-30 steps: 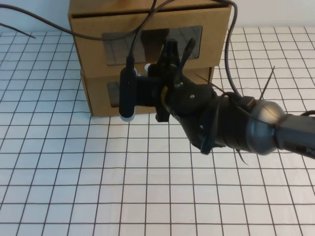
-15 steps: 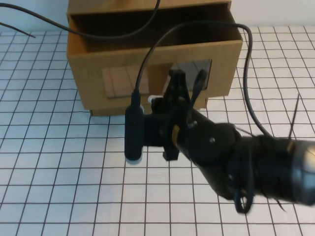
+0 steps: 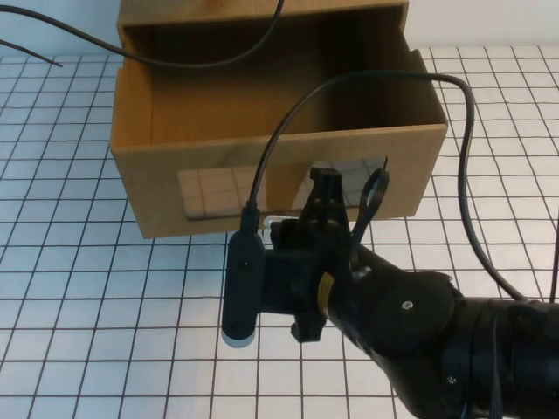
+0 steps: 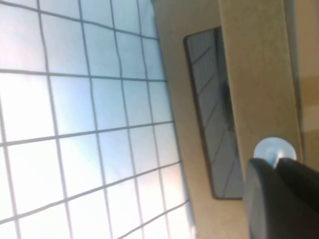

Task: Open the shoe box
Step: 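Pull the top drawer of the cardboard box fully open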

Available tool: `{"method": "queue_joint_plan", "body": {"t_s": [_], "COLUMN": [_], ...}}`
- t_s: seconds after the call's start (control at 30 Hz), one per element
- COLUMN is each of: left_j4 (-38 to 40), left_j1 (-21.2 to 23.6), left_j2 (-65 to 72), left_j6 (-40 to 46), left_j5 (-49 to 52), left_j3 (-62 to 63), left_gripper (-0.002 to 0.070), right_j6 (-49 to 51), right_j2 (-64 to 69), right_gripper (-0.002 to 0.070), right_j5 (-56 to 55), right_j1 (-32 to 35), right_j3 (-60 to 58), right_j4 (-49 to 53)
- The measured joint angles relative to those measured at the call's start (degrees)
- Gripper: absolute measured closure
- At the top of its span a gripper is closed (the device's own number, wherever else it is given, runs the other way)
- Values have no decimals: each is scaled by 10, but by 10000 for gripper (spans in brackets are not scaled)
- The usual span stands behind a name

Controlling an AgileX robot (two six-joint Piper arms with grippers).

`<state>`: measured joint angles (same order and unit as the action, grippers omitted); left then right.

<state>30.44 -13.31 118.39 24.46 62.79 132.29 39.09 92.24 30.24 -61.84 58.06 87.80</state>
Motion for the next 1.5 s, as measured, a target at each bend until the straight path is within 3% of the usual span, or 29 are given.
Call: {"method": "queue_joint_plan", "body": {"t_s": [0.37,0.67,0.97,1.17,1.37,1.5], "left_j4": [-1,-12,-30,-56,-94,-125], "left_j1": [0,0,0,0,0,0], "left_j2": [0,-20,-125,-173,-239,-319], "left_j6": [-1,2,20,25,20,18], "left_j5": [1,18,69,98,99,67], "left_j3": [3,2,-1,-1,-35,-138], "left_gripper": [677,677,677,677,677,677], "right_j6": [36,58,46,3,-110,-217], "right_j2": [-2,-78,-177,-188,-188,-188], "right_gripper": [684,626,682,687,688,689], "right_j5": [5,36,149,155,157,162], "right_j1": [-10,-71,-70,50,235,365], "right_j3": [-19,-20,25,94,133,133], "right_j4": [-38,-136,-194,-262,-440,-615]}}
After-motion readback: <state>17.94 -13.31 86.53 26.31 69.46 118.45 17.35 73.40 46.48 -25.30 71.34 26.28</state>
